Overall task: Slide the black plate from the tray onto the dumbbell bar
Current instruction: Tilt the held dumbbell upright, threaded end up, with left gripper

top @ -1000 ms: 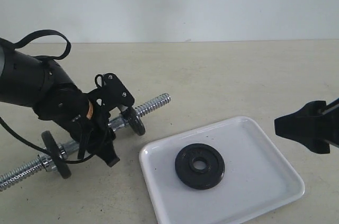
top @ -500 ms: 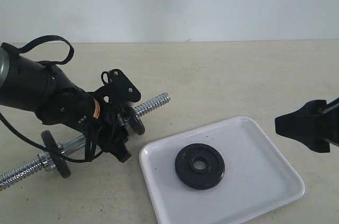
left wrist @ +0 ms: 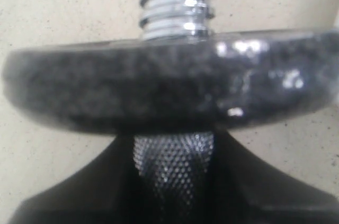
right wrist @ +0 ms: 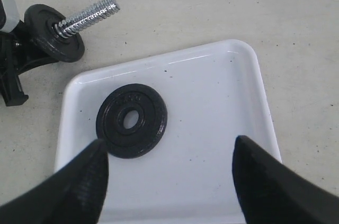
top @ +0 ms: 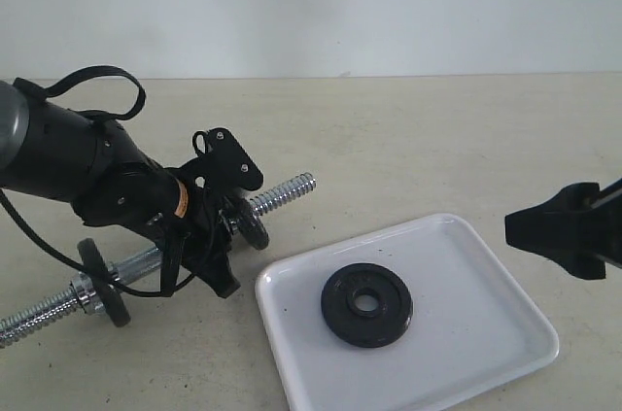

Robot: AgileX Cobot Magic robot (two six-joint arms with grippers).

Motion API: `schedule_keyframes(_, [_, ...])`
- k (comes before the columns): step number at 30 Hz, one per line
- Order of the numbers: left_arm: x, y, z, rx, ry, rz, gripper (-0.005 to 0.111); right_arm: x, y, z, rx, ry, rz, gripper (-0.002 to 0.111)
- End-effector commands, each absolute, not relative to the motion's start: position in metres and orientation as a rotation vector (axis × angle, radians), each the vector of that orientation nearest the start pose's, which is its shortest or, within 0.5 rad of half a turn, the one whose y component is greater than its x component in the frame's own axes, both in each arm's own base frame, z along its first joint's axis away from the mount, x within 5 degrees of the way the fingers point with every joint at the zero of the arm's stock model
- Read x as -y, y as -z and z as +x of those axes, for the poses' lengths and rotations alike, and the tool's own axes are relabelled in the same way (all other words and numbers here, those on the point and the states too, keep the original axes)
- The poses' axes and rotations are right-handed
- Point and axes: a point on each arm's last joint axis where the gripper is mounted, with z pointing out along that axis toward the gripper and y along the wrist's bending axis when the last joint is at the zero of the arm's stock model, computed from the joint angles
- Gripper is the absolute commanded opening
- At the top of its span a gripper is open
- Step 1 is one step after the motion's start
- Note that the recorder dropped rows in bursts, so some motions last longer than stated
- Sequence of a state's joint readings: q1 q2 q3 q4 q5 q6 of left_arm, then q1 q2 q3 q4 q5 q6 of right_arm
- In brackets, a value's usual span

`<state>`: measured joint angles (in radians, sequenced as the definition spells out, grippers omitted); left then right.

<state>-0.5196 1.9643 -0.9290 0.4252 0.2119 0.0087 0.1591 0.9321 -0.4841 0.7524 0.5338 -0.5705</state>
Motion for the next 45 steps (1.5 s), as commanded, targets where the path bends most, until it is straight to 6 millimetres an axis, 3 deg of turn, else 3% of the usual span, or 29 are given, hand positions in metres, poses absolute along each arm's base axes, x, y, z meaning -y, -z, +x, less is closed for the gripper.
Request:
schedule_keyframes(1, [0.147, -0.063, 0.284, -2.647, -0.216, 1.316, 0.004, -0.057, -0.245, 0.159, -2.321, -0.530, -0.252, 0.061])
schedule_keyframes(6, [0.152, -0.070, 0.287, -2.631, -0.145, 1.225, 0.004, -0.058, -0.245, 0.159, -2.318, -0.547, -0.236, 0.061])
schedule_keyframes(12, [0.156, -0.100, 0.290, -2.545, -0.087, 1.141, 0.004, -0.058, -0.246, 0.159, -2.317, -0.553, -0.230, 0.061])
schedule_keyframes(17, [0.150, -0.119, 0.280, -2.499, -0.100, 1.173, 0.004, -0.058, -0.246, 0.159, -2.314, -0.548, -0.238, 0.061])
schedule_keyframes(28, [0.140, -0.125, 0.252, -2.378, -0.014, 1.154, 0.004, -0.060, -0.247, 0.160, -2.297, -0.580, -0.230, 0.061])
schedule_keyframes(45, [0.143, -0.152, 0.252, -2.258, 0.059, 1.039, 0.004, -0.071, -0.259, 0.160, -2.129, -0.689, -0.384, 0.061])
